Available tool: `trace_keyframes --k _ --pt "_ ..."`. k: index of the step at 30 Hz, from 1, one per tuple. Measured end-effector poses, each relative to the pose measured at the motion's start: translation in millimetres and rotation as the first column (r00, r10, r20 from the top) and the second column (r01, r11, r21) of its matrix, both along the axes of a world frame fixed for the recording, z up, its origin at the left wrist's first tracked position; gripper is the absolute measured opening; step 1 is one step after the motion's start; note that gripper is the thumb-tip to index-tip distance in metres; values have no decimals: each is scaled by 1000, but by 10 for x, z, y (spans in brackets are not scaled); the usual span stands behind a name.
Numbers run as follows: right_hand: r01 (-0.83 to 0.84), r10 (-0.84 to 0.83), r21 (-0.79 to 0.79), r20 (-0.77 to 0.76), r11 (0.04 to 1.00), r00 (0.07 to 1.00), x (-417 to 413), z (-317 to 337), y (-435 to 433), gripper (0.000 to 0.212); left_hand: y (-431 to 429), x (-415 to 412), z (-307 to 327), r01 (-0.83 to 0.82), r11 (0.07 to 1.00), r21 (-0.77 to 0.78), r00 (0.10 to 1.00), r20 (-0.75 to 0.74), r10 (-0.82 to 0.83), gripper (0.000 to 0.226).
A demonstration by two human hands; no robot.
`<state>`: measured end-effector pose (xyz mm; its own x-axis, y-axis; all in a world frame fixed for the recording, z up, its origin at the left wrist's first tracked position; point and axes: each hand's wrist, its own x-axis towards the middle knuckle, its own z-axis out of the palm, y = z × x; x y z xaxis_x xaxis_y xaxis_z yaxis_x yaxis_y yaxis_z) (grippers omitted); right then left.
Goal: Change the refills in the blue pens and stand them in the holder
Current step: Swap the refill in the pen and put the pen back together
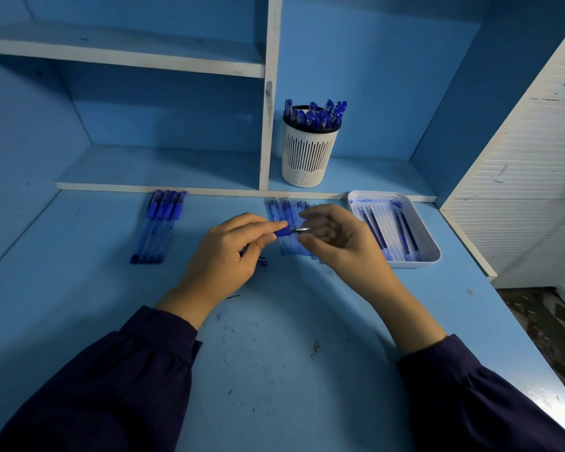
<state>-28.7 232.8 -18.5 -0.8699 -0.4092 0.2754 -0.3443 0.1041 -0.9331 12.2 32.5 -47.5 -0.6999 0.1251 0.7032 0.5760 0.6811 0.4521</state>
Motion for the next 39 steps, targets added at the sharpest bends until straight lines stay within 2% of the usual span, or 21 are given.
trace_keyframes --k 5,8,12,17,21,25,28,32,36,39 --pt "18 -16 73 -35 997 999 0 -11 -1 10 -7 9 3 2 1000 -2 1000 11 -2 25" --pt "6 -6 25 6 1000 1000 -1 -13 0 15 -2 9 9 0 1000 -1 1000 3 0 24" --pt "21 -17 58 -65 998 998 11 -15 -5 7 -1 9 -5 2 1000 -28 1000 4 -2 25" --pt "8 -8 51 -4 999 1000 -2 -14 7 11 3 1 -8 10 1000 -11 1000 10 -9 27" --pt "20 -16 90 -44 996 999 -3 -27 5 9 -7 9 6 10 1000 -22 1000 9 -9 27" --pt "-3 3 36 -15 999 1000 -1 -19 8 13 -3 3 -9 12 1000 -23 1000 9 -12 25" --pt "8 -3 83 -61 997 998 -7 -30 6 8 -8 3 -10 8 1000 -18 1000 12 -8 28" --pt "-8 8 36 -12 999 1000 -10 -21 16 15 0 1 -5 7 1000 -23 1000 0 -7 26" --pt "6 -2 81 -56 997 998 -10 -43 6 7 -4 -1 -2 6 1000 -26 1000 -3 -6 27" --pt "-3 3 34 -12 999 1000 -8 -40 3 15 -8 -4 -2 -1 999 -33 1000 -11 0 27"
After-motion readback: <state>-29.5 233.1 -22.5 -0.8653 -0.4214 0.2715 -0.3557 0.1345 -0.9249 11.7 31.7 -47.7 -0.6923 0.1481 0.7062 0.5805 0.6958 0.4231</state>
